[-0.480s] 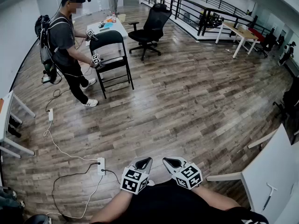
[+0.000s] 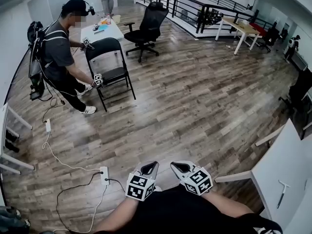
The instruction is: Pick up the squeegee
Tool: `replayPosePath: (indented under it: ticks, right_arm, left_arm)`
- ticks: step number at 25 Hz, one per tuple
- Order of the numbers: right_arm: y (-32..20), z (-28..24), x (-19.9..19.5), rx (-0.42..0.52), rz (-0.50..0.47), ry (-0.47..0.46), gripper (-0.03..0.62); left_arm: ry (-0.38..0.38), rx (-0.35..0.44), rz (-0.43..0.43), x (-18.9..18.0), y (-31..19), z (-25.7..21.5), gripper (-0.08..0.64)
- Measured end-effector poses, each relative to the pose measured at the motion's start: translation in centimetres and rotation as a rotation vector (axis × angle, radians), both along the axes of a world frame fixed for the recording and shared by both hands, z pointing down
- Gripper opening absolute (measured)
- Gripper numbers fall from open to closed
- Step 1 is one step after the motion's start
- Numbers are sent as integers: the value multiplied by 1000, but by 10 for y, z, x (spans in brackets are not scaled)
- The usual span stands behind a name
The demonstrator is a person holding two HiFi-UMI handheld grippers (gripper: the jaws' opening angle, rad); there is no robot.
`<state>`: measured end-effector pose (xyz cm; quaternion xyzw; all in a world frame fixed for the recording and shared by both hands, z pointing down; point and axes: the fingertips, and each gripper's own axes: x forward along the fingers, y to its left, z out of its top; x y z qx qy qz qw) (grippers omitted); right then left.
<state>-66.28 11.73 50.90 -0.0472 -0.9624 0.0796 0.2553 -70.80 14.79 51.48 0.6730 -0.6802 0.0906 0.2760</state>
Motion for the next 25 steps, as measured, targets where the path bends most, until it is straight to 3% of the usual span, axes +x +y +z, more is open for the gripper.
replayPosePath:
  ticks: [13,25]
  right_arm:
    - [-24,2,55,8,164,11,5]
    - [-53,2,151,16,284,4,5]
  left_arm:
    - [9,-1,161,48,-33,5,8]
    - [-1,8,240,130,-73,3,8]
